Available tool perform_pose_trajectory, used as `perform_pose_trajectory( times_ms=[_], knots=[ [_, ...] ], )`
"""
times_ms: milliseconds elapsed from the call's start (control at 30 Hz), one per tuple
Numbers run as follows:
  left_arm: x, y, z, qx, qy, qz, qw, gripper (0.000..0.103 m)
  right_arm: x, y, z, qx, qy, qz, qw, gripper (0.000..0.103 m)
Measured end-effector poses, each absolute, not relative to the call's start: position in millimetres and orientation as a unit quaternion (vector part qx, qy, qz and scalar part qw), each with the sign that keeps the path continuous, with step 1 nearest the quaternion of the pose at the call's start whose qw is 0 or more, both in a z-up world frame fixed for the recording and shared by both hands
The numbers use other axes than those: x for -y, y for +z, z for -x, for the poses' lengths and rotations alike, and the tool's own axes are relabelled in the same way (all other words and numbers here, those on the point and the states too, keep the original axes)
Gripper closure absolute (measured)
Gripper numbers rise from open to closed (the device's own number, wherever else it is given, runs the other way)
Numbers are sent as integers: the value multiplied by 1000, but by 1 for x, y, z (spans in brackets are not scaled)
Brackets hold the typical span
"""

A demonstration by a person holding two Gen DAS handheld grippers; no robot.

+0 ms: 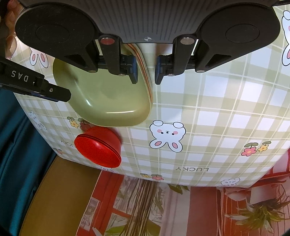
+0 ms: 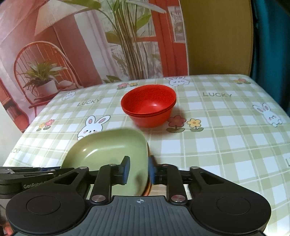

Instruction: Organize plates and bowls

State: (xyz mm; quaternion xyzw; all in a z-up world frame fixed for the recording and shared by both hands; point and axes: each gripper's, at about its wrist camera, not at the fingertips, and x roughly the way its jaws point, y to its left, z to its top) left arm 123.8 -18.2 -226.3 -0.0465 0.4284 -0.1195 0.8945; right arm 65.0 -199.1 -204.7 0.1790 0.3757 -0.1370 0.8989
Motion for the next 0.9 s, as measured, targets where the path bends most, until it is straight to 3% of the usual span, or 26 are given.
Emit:
perform_pose_trajectory(
  times_ms=[900],
  knots=[
    [18, -226, -118, -414, -114, 50, 902, 81, 208, -233, -62, -416, -146, -217, 871, 80]
  ],
)
